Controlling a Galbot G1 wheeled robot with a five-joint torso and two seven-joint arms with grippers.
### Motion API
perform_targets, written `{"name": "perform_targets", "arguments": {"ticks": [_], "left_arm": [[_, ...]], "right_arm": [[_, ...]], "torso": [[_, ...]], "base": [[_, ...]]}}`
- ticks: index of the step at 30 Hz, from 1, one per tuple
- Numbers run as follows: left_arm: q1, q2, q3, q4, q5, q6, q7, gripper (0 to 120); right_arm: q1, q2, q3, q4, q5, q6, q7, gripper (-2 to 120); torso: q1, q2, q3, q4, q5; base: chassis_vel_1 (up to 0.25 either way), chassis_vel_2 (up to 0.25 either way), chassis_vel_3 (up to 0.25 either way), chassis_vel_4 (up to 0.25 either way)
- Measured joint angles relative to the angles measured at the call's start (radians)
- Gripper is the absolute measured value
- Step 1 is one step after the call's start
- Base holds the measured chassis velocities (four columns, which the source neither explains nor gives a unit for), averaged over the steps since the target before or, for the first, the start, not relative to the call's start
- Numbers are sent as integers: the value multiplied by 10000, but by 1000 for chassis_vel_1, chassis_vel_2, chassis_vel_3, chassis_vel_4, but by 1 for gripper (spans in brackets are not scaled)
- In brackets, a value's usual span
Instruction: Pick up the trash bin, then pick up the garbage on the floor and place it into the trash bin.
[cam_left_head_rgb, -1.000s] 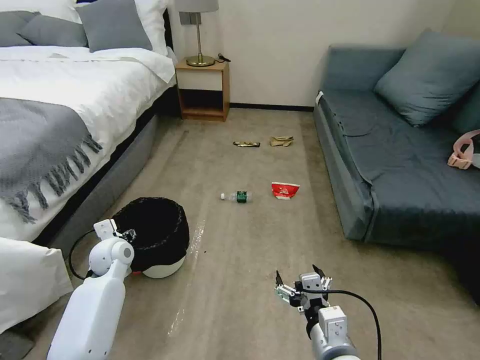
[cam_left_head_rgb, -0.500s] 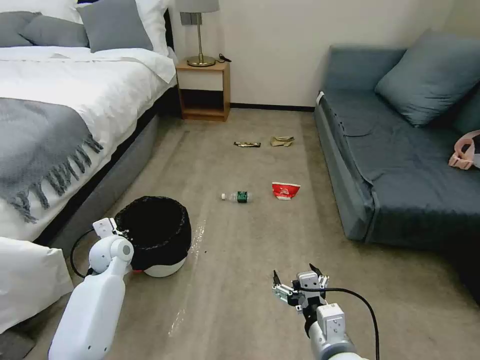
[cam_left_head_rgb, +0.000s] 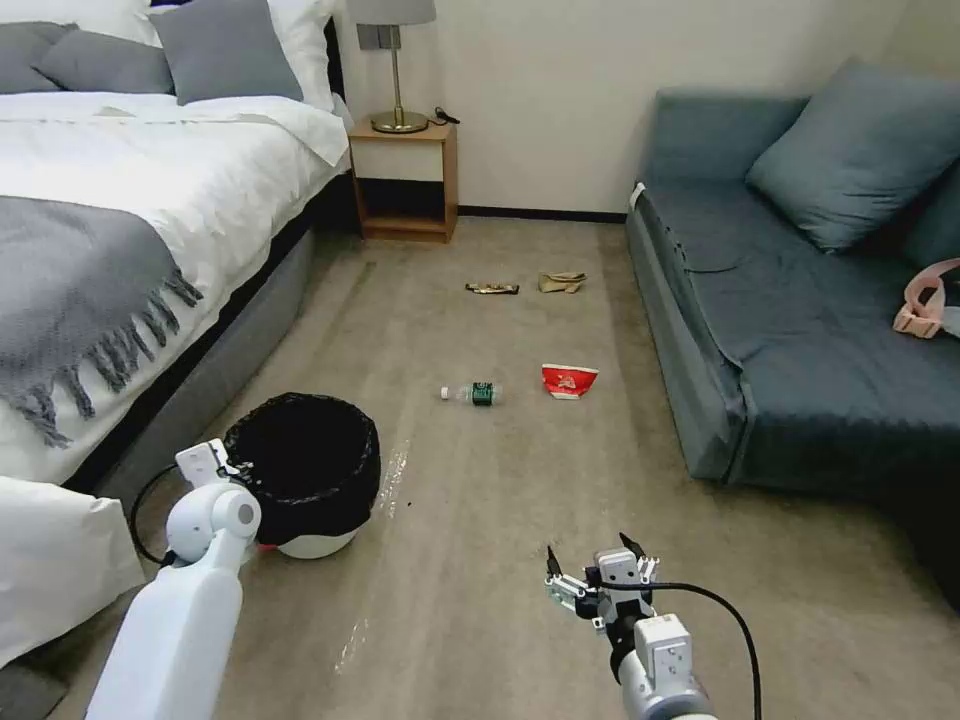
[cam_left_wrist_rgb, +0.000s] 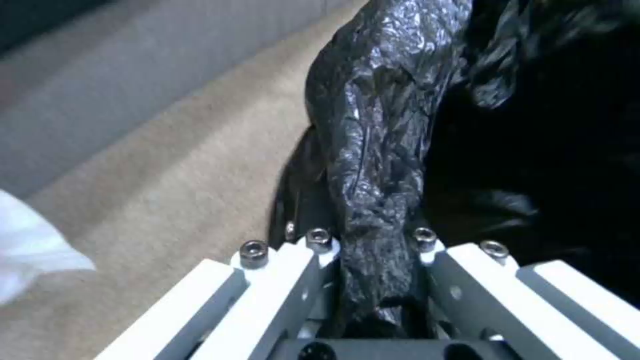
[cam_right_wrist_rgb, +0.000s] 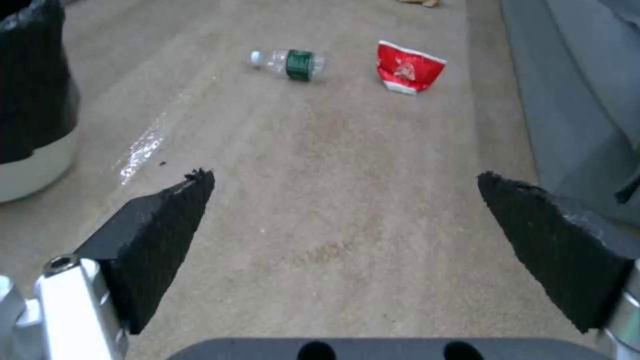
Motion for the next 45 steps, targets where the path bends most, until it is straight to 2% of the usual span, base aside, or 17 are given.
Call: {"name": "perform_targets", "arguments": {"ticks": [5, 7, 8, 10, 11, 13, 14, 15, 17, 18, 19, 22, 28, 34, 37, 39, 45], "left_arm": [[302, 53, -170, -477, 126, -51, 70, 4], [695, 105, -369, -1099, 370, -124, 172, 4], [695, 105, -369, -1099, 370, -124, 172, 4], [1163, 146, -603, -1869, 685, -250, 313, 4], [1585, 164, -816, -2526, 849, -334, 376, 4], [1652, 168, -840, -2609, 872, -348, 385, 4], [2483, 270, -974, -3571, 959, -420, 460, 4], [3077, 324, -1013, -4183, 1059, -467, 602, 4], [3243, 332, -1033, -4370, 1111, -485, 636, 4], [3642, 340, -1101, -4862, 1294, -573, 746, 4], [3642, 340, -1101, -4862, 1294, -573, 746, 4], [4136, 332, -1210, -5594, 1673, -786, 947, 4], [4509, 302, -1324, -5878, 2178, -1090, 1120, 4], [5037, 280, -1360, -6492, 2558, -1402, 1146, 4], [5048, 275, -1347, -6479, 2688, -1517, 1146, 4], [4965, 276, -1295, -6137, 2910, -1809, 1141, 4], [4995, 303, -1229, -5863, 3006, -2062, 1203, 4]], "right_arm": [[-58, 16, -49, 21, -5, 40, 28, 100], [-107, 26, -92, 44, -3, 110, 68, 100], [-107, 26, -92, 44, -3, 110, 68, 100], [-138, 28, -144, 65, 54, 244, 128, 100], [-145, 21, -157, 75, 99, 380, 140, 100], [-145, 20, -157, 77, 104, 394, 140, 100], [-147, 9, -155, 123, 329, 454, 138, 100], [-145, 6, -127, 157, 487, 495, 139, 100], [-142, 6, -117, 164, 537, 519, 139, 100], [-119, 22, -97, 167, 743, 668, 177, 100], [-119, 22, -97, 167, 743, 668, 177, 100], [-53, 88, -118, 164, 1131, 911, 305, 100], [37, 158, -188, 37, 1237, 1155, 421, 100], [231, 244, -105, -148, 1424, 1177, 569, 100], [323, 274, -56, -207, 1514, 1162, 571, 100], [497, 344, 35, -366, 1649, 1200, 551, 100], [590, 407, 108, -560, 1713, 1296, 473, 100]], "torso": [[0, 0, 0, 2, 2], [0, 0, 0, 2, 3], [0, 0, 0, 2, 3], [0, 0, 0, 2, 3], [0, 0, 0, 2, 4], [0, 1, 0, 1, 4], [0, 0, -1, 1, 5], [0, 0, -1, 3, 3], [0, 0, -1, 3, 1], [0, 0, -1, 3, 4], [0, 0, -1, 3, 4], [-1, 0, -2, 2, 5], [0, 0, -1, 2, 4], [0, 0, -1, 2, 5], [0, 0, -1, 2, 4], [0, 0, -1, 2, 3], [0, 0, -1, 2, 3]], "base": [[0, 0, 0, 0], [0, 0, 0, 0], [0, 0, 0, 0], [0, 0, 0, 0], [0, 0, 0, 0], [0, 0, 0, 0], [0, 0, 0, 0], [0, 0, 0, 0], [0, 0, 0, 0], [0, 0, 0, 0], [0, 0, 0, 0], [0, 0, 0, 0], [0, 0, 0, 0], [0, 0, 0, 0], [0, 0, 0, 0], [0, 0, 0, 0], [0, 0, 0, 0]]}}
